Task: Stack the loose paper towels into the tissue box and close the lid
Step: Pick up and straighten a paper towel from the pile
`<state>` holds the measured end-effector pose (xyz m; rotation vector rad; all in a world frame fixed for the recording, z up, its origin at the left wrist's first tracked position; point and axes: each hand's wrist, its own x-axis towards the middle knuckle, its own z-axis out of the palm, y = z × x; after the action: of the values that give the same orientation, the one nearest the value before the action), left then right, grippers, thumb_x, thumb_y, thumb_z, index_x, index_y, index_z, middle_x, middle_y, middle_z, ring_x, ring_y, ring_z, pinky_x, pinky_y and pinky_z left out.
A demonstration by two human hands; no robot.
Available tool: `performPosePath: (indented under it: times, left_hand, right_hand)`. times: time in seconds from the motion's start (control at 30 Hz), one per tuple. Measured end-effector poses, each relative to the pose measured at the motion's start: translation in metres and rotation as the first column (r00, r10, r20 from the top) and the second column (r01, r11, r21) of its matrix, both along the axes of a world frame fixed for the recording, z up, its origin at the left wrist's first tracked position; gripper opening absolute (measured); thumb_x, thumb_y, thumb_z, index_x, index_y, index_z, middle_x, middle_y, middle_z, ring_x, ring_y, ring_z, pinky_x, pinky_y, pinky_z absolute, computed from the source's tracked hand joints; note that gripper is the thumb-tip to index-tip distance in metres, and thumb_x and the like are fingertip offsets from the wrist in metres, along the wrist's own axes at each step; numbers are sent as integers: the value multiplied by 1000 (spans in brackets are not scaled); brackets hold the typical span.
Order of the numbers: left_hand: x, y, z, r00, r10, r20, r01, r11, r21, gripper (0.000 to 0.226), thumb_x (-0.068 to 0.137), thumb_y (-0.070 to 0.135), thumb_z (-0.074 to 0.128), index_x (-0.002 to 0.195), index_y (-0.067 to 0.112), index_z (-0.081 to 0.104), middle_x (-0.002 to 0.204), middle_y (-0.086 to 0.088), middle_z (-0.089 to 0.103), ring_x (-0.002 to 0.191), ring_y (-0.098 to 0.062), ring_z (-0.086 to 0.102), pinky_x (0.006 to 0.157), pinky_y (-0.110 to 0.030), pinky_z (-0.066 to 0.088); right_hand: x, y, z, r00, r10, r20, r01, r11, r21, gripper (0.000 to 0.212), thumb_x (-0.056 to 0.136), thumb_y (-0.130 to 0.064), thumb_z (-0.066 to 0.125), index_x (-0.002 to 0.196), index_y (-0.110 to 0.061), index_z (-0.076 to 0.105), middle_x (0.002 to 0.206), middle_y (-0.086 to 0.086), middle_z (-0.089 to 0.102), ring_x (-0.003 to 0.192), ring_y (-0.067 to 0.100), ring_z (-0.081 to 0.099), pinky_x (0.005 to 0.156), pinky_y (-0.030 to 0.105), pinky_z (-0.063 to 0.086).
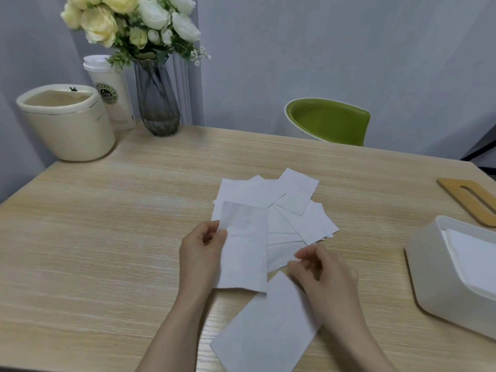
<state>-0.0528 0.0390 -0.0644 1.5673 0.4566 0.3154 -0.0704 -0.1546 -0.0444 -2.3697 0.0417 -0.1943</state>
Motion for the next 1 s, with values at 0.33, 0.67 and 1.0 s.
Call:
performPosePath:
  times: [0.33,0.67,1.0]
  left_hand:
    - [1,-1,-4,999,24,23,-25,1000,6,23,90,13,65,84,35,65,79,9,70,69,-3,64,64,-21,47]
    - [-3,-3,-4,999,2,36,-3,1000,19,22,89,12,66,84,34,67,72,11,67,63,3,60,64,-22,45]
    - [-3,-6,-2,1000,-8,23,8,1000,-10,21,89,11,66,87,32,66,79,4,68,67,-2,61,66,-24,47]
  right_hand:
    - [-8,-12,2,970,159,-183,-201,950,-239,42,60,-60,72,87,-37,50,81,-16,53,87,-6,41,75,28,21]
    - [-10,-13,2,972,180,-150,-205,963,-176,22,77,-38,67,68,-27,51,63,-10,53,68,4,49,73,30,31]
    - [-2,-66,9,988,-146,-57,134,975,-179,12,85,-23,60,79,-26,50,72,-9,59,74,18,56,64,34,40]
